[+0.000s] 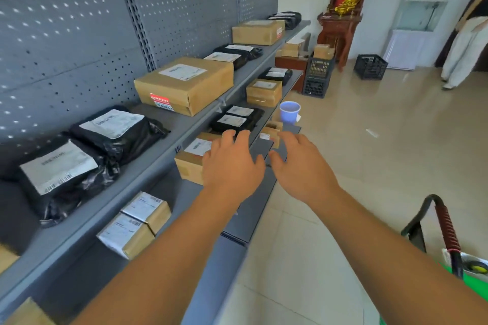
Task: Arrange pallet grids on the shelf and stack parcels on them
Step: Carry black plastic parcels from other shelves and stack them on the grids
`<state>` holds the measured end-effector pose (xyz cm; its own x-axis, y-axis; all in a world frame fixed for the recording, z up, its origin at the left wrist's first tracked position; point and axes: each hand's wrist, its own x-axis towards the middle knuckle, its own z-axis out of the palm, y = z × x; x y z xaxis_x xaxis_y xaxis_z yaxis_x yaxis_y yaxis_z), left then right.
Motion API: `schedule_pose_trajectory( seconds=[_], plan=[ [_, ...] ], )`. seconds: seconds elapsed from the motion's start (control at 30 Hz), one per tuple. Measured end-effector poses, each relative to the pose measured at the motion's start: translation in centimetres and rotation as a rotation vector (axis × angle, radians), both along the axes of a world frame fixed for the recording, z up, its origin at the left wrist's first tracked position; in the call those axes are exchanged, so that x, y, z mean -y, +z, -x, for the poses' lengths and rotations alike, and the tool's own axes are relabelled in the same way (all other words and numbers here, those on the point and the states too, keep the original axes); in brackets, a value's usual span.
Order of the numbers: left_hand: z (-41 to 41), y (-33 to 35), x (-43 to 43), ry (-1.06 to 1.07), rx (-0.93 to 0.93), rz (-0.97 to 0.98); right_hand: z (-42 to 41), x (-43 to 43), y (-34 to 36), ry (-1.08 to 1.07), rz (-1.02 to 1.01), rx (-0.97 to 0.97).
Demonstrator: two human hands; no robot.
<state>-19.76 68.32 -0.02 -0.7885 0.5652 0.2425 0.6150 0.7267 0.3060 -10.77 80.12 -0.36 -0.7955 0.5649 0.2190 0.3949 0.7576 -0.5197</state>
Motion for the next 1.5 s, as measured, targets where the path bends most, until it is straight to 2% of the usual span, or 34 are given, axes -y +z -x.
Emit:
schedule_pose_trajectory(
  seconds=[0.33,0.67,0.83,0.97,1.07,1.27,1.5],
  plan=[
    [8.8,1.0,2.8,0.237,-0.036,-0.024,13.1,1.0,0.8,0.295,0.02,-0.122],
    [12.5,2.3,8.2,0.687,-0.049,-0.015,23.4,5.9,2.1,0.752,0.029,-0.175],
    [12.6,2.2,10.4,0.918,-0.042,-0.009,26.4,7.7,2.9,0.909,-0.058,-0.169],
    [12.8,1.8,12.8,1.09,-0.011,0.025,28.3,9.4,3.4,0.954,-0.175,-0.108],
    [13.5,1.3,14.4,1.144,0.026,0.098,29.9,10.9,3.7,0.956,-0.235,-0.027],
    [15.7,0.2,16.6,1.133,0.23,0.252,33.0,14.6,4.0,0.923,-0.286,0.111],
    [18.0,-0.8,18.2,1.12,0.301,0.204,35.3,17.4,1.9,0.901,-0.308,0.321]
  ],
)
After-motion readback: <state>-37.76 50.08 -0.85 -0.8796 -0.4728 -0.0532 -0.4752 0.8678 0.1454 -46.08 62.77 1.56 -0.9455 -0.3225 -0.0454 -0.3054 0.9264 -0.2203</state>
